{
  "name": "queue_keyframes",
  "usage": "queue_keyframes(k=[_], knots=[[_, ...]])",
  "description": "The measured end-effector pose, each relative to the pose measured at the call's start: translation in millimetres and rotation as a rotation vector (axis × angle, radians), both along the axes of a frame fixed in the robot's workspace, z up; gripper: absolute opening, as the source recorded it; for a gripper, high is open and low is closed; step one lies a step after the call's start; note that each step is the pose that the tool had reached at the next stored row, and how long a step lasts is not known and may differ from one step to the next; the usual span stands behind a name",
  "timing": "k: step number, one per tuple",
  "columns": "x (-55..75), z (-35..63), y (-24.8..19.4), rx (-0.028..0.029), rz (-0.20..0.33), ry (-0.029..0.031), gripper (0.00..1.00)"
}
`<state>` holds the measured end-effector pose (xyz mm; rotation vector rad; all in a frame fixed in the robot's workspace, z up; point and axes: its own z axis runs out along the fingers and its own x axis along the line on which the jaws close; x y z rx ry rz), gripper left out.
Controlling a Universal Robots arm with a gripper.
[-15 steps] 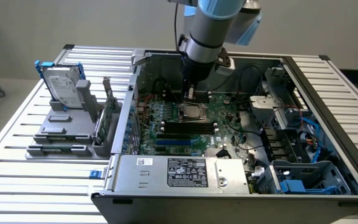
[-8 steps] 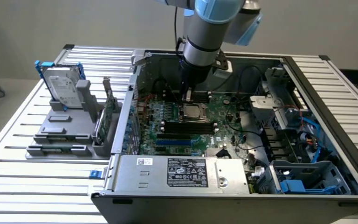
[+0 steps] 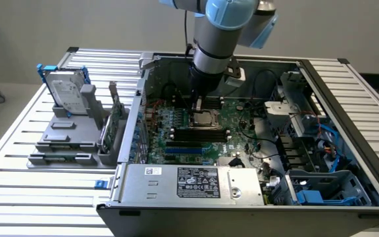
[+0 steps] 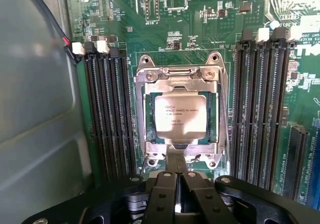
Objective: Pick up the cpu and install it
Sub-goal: 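Close the cpu cover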
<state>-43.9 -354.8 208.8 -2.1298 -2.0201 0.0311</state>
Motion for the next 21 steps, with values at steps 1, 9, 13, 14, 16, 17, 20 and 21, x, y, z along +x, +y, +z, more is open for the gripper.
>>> queue_keyframes(k=[1,9,13,14,16,17,20,21], knots=[[-0.1,-1.8,0.0,0.0,-0.002,0.0,0.11],[-2.5,-8.2,0.0,-0.0002,-0.023,0.0249,0.11],[-2.5,-9.1,-0.1,-0.0004,-0.027,0.0268,0.11],[-2.4,-9.1,-0.1,-0.0004,-0.027,0.0268,0.11],[-2.4,-9.2,-0.1,0.0,-0.027,0.0267,0.11],[-2.4,-9.1,-0.1,0.0001,-0.027,0.0267,0.11],[-2.4,-7.2,-0.5,-0.0001,-0.027,0.0267,0.11],[-2.4,-6.2,-0.6,-0.0001,-0.027,0.0268,0.11]])
